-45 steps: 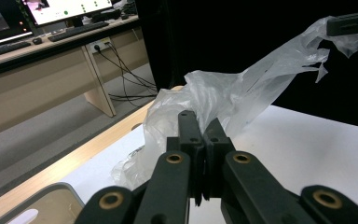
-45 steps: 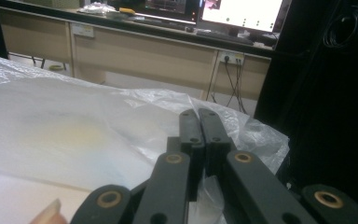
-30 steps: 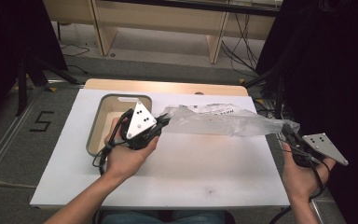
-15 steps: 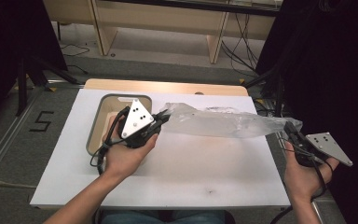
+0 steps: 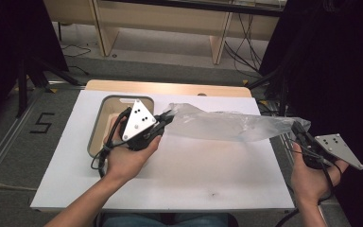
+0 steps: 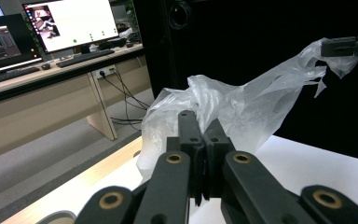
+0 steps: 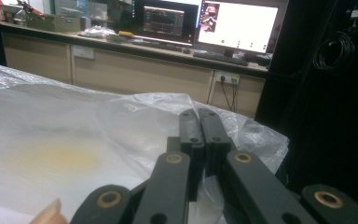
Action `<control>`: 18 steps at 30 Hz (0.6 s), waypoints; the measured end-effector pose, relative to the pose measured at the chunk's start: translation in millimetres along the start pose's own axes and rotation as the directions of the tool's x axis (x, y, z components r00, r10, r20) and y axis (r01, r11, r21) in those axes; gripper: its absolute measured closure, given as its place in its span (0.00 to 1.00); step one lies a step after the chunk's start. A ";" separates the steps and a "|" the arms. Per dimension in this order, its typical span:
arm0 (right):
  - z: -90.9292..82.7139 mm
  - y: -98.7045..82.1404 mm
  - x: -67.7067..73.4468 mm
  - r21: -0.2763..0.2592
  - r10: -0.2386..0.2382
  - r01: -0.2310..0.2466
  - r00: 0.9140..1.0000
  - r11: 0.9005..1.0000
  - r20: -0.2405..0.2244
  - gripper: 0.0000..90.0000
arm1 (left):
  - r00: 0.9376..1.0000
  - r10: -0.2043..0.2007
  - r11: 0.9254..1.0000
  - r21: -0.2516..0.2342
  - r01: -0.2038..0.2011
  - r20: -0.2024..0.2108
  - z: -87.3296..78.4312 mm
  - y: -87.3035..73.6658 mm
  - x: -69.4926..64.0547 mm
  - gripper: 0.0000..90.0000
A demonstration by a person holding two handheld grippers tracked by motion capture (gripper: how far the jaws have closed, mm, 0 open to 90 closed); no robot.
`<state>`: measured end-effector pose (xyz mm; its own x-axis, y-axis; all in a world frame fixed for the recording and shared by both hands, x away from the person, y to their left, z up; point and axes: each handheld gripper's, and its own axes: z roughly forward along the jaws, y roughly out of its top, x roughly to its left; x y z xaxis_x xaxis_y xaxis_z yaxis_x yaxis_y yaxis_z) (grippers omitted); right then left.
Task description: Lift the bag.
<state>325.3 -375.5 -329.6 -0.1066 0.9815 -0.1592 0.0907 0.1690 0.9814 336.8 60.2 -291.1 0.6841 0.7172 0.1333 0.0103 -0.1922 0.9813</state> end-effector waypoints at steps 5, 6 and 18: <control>-0.1 -0.6 -0.6 0.001 0.003 -0.003 1.000 1.000 0.003 1.00 | 1.000 -0.001 1.000 -0.007 0.001 0.011 -1.3 2.1 -2.1 0.99; -0.3 -0.5 -0.7 0.001 0.002 -0.002 1.000 1.000 0.004 1.00 | 1.000 0.000 1.000 -0.009 0.000 0.013 -1.7 2.7 -2.8 0.99; -3.6 3.2 -2.4 -0.016 0.005 -0.005 1.000 1.000 0.013 1.00 | 0.999 0.007 0.998 -0.056 -0.004 0.050 -10.5 13.4 -13.3 0.99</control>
<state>322.3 -377.6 -325.6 -0.0928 0.9834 -0.1559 0.0757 0.1631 0.9837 320.2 55.2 -278.2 0.7197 0.6815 0.1327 -0.0330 -0.1574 0.9870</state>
